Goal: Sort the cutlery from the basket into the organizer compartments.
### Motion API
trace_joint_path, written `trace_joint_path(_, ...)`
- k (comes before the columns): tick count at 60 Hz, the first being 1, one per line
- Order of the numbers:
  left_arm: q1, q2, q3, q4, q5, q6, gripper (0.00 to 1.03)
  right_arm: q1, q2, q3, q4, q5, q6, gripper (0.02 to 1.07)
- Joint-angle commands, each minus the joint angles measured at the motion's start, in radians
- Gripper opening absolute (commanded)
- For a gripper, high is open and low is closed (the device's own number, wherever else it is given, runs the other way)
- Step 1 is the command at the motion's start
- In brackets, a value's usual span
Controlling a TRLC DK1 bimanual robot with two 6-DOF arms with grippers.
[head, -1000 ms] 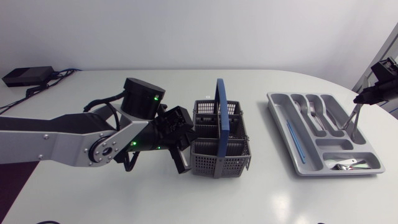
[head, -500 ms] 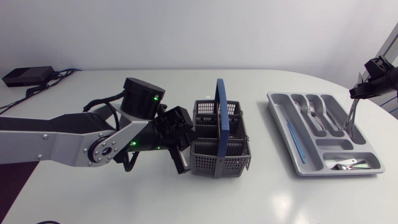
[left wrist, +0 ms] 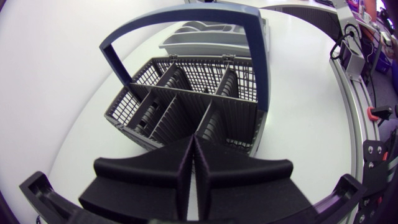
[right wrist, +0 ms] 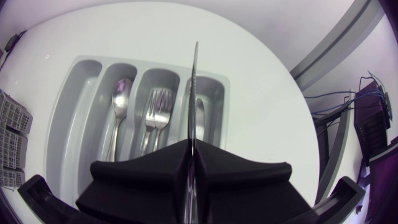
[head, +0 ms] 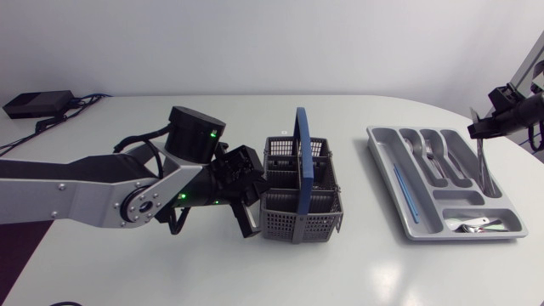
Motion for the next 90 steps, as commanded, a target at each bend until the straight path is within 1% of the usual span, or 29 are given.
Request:
trace_joint_path(1, -0.010, -0.011, -0.024, -0.007, -0.006, 0.021, 0.04, -0.033, 0.052, -0.078, -0.002, 0.042, -0.022, 0.08)
trace_joint_path(7, -0.010, -0.011, -0.026, -0.007, -0.006, 0.021, 0.04, -0.037, 0.028, -0.127, 0.029, 0.044, -0.030, 0.08)
trace_joint_path(12, -0.010, -0.010, -0.026, -0.005, -0.006, 0.021, 0.04, -0.038, 0.038, -0.122, 0.035, 0.050, -0.030, 0.08)
trace_joint_path(46, -0.016, -0.018, -0.033, -0.005, -0.006, 0.016, 0.04, -0.026, 0.195, 0.082, 0.010, 0.107, 0.046, 0.11)
trace_joint_path(47, -0.016, -0.018, -0.033, -0.005, -0.006, 0.016, 0.04, -0.024, 0.196, 0.085, 0.009, 0.108, 0.047, 0.13)
trace_joint_path(49, -0.016, -0.021, -0.033, -0.005, -0.006, 0.016, 0.04, -0.023, 0.198, 0.088, 0.009, 0.110, 0.050, 0.23)
trace_joint_path(53, -0.016, -0.027, -0.033, -0.007, -0.006, 0.015, 0.04, -0.023, 0.201, 0.103, 0.007, 0.113, 0.059, 0.49)
trace_joint_path(58, -0.015, -0.036, -0.036, -0.007, -0.007, 0.013, 0.04, -0.021, 0.189, 0.106, 0.004, 0.107, 0.061, 0.61)
trace_joint_path(64, -0.011, -0.042, -0.039, -0.007, -0.007, 0.013, 0.04, -0.020, 0.150, 0.088, 0.010, 0.082, 0.064, 0.83)
trace_joint_path(66, -0.010, -0.045, -0.041, -0.007, -0.006, 0.013, 0.04, -0.020, 0.126, 0.070, 0.020, 0.070, 0.062, 0.88)
trace_joint_path(72, -0.010, -0.056, -0.041, -0.007, -0.006, 0.011, 0.04, -0.012, 0.015, -0.025, 0.063, 0.021, 0.049, 0.89)
trace_joint_path(79, -0.008, -0.071, -0.042, -0.014, -0.006, 0.011, 0.04, 0.016, -0.167, -0.213, 0.135, -0.030, 0.012, 0.89)
trace_joint_path(82, -0.007, -0.079, -0.044, -0.017, -0.007, 0.011, 0.04, 0.031, -0.245, -0.291, 0.164, -0.035, 0.003, 0.89)
trace_joint_path(90, -0.007, -0.102, -0.050, -0.034, -0.006, 0.011, 0.04, 0.095, -0.428, -0.470, 0.176, -0.110, -0.043, 0.89)
